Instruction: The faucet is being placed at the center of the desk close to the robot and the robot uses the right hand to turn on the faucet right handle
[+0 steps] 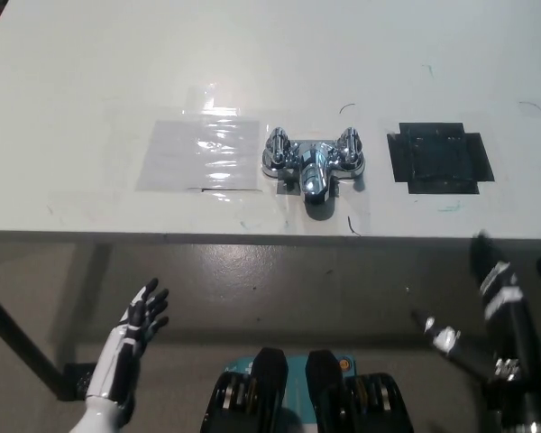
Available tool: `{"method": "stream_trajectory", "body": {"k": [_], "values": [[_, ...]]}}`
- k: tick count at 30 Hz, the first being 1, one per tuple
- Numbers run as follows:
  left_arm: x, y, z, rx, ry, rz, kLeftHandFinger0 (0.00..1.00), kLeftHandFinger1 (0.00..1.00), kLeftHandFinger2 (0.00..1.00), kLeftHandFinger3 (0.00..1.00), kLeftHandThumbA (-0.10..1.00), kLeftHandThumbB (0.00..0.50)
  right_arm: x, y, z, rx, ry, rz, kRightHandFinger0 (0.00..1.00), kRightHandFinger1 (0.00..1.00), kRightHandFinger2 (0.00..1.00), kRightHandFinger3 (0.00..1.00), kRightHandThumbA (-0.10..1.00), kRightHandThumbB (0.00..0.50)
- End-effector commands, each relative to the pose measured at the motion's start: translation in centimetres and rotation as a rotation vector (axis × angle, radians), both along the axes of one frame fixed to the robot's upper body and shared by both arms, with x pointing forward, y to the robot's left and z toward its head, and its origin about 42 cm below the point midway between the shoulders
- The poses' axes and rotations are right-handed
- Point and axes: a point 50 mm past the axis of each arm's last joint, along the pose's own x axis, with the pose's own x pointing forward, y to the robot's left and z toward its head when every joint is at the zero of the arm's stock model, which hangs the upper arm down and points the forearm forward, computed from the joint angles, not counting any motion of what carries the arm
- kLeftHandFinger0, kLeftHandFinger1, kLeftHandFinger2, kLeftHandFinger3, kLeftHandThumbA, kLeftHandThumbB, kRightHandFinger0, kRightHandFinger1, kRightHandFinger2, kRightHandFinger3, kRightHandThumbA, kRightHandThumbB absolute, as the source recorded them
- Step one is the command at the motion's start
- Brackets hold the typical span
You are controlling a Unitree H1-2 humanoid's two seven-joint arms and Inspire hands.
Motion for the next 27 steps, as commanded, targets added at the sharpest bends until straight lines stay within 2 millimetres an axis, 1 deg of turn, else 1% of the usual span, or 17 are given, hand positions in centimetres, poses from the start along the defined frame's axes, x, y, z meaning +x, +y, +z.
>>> {"method": "stream_trajectory", "body": {"k": [1,2,5,9,10,12,13,15,17,18,20,21,22,23,25,26,27], "values": [[0.3,-2.0,1.6,-0.025,-0.128,-0.026,1.0,1.0,1.0,1.0,1.0,0.07,1.8,-0.3,4.9,-0.04,-0.1,-0.018,1.0,1.0,1.0,1.0,0.88,0.104],[0.3,-2.3,1.5,-0.025,-0.129,-0.024,1.0,1.0,1.0,1.0,1.0,0.068,2.1,-0.4,5.6,-0.064,-0.105,-0.031,1.0,1.0,1.0,1.0,0.9,0.116],[0.2,-3.0,1.1,-0.013,-0.138,-0.035,1.0,1.0,1.0,1.0,1.0,0.075,3.6,-0.8,9.1,-0.105,-0.116,-0.059,1.0,1.0,1.0,1.0,0.87,0.142],[0.2,-2.9,0.6,0.012,-0.146,-0.05,1.0,1.0,1.0,1.0,1.0,0.078,5.8,-0.7,13.2,-0.184,-0.148,-0.092,1.0,1.0,1.0,1.0,0.91,0.138],[0.2,-2.9,0.6,0.012,-0.147,-0.051,1.0,1.0,1.0,1.0,1.0,0.08,5.9,-0.6,13.4,-0.188,-0.147,-0.093,1.0,1.0,1.0,1.0,0.92,0.138],[0.0,-2.8,0.4,0.031,-0.134,-0.055,1.0,1.0,1.0,1.0,1.0,0.09,7.5,-0.4,15.3,-0.229,-0.134,-0.092,1.0,1.0,1.0,1.0,0.94,0.138],[-0.1,-2.7,0.2,0.029,-0.125,-0.06,1.0,1.0,1.0,1.0,1.0,0.099,8.4,-0.2,16.1,-0.234,-0.116,-0.08,1.0,1.0,1.0,1.0,0.93,0.15],[-0.2,-2.5,0.1,0.026,-0.122,-0.063,1.0,1.0,1.0,1.0,1.0,0.086,10.8,0.4,18.5,-0.302,-0.074,-0.066,1.0,1.0,1.0,1.0,0.98,0.172],[-0.2,-2.4,0.0,0.034,-0.125,-0.064,1.0,1.0,1.0,1.0,1.0,0.077,12.6,0.7,20.1,-0.369,-0.051,-0.029,1.0,1.0,1.0,1.0,1.0,0.15],[-0.2,-2.2,-0.1,0.035,-0.124,-0.069,1.0,1.0,1.0,1.0,1.0,0.069,14.7,0.9,21.6,-0.449,-0.03,0.018,1.0,1.0,1.0,1.0,1.0,0.174],[-0.3,-2.0,-0.2,0.05,-0.118,-0.075,1.0,1.0,1.0,1.0,1.0,0.073,16.9,1.1,23.0,-0.523,0.009,0.068,1.0,1.0,1.0,1.0,1.0,0.208],[-0.3,-1.7,-0.3,0.065,-0.116,-0.079,1.0,1.0,1.0,1.0,1.0,0.073,19.1,1.5,24.2,-0.577,0.055,0.118,1.0,1.0,1.0,1.0,1.0,0.232],[-0.3,-1.7,-0.3,0.067,-0.117,-0.078,1.0,1.0,1.0,1.0,1.0,0.073,19.5,1.6,24.5,-0.59,0.065,0.127,1.0,1.0,1.0,1.0,1.0,0.234],[-0.3,-1.6,-0.4,0.069,-0.113,-0.08,1.0,1.0,1.0,1.0,1.0,0.08,20.6,1.9,25.0,-0.635,0.093,0.137,1.0,1.0,1.0,1.0,1.0,0.253],[-0.6,-1.4,-0.3,0.079,-0.104,-0.076,1.0,1.0,1.0,1.0,1.0,0.101,22.6,2.8,26.4,-0.702,0.136,0.164,1.0,1.0,1.0,1.0,1.0,0.225],[-0.6,-1.4,-0.3,0.079,-0.104,-0.077,1.0,1.0,1.0,1.0,1.0,0.106,23.6,3.3,27.2,-0.724,0.167,0.19,1.0,1.0,1.0,1.0,1.0,0.19],[-0.3,-1.3,-0.1,0.076,-0.112,-0.079,1.0,1.0,1.0,1.0,1.0,0.112,24.9,3.9,28.4,-0.723,0.193,0.212,1.0,1.0,1.0,1.0,1.0,0.176]]}}
